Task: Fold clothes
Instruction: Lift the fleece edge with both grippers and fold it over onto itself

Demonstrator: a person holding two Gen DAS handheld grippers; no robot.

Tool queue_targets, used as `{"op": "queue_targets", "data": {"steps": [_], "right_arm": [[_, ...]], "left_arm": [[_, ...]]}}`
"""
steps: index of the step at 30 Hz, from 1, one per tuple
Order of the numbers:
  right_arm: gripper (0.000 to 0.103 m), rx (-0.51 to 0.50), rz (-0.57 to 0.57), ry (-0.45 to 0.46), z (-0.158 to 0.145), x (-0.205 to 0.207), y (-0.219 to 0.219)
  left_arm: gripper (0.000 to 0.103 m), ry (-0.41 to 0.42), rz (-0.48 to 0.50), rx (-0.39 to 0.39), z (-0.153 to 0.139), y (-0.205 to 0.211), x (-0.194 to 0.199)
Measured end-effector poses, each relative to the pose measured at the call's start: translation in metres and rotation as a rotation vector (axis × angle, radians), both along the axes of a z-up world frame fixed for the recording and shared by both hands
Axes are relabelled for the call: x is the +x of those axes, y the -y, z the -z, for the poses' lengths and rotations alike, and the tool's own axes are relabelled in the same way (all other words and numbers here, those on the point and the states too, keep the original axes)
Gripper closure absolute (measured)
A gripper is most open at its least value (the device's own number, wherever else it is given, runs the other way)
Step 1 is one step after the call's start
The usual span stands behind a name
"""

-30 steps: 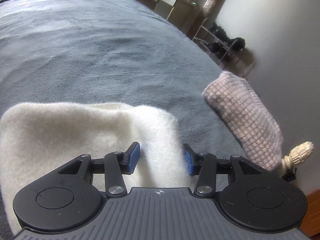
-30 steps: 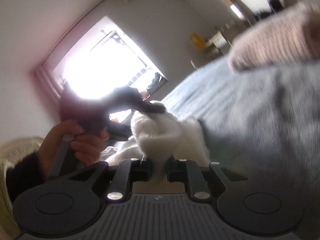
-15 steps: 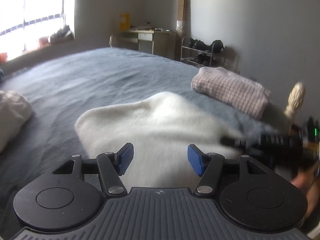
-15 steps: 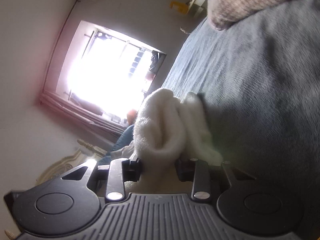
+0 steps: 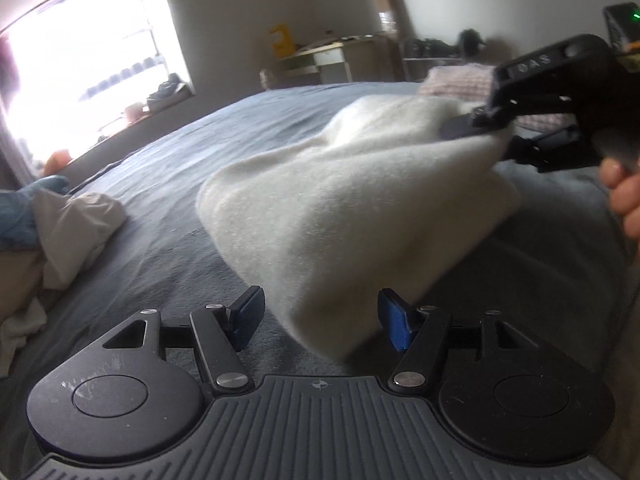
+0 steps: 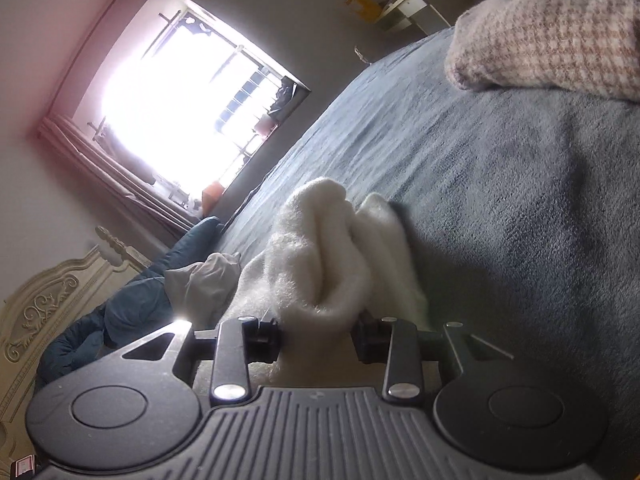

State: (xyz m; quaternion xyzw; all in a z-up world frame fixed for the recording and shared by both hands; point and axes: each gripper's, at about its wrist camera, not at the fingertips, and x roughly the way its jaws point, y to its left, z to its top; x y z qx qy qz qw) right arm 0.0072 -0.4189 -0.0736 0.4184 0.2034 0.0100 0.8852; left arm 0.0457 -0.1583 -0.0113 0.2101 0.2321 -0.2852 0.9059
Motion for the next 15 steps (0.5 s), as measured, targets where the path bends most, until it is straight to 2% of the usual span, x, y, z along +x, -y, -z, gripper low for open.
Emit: {"op": "queue_targets", "data": {"steps": [2,5,9,12,15], "right_arm": [[0.066,-0.006,-0.001,-0.001,-0.001,0.0,-0.001],[0.067,-0.02,0.0,0.002,-0.001,0.0,-0.003],[0.079,-0.092,-0.003,0.031,-0.011,0.004,-0.007],[0.081,-0.137,0.003,0.073,-0.026,-0.002,-0.009],[0.081,-0.16,0.013,0.05,-0.018,-0.008,-0.009]], "left_arm": [[0.043,0.0,-0.042,-0.032,-0.001,-0.003,0.002],[0.046,-0.016,-0.067,-0.028,0.003,-0.003,0.006],[0.055,-0.019,-0.091,-0.009,0.009,-0.001,0.003],[0.057,-0.023,-0.131,-0.003,0.006,-0.002,0.001],[0.057,-0.029,-0.161,-0.003,0.006,-0.007,0.0]]}}
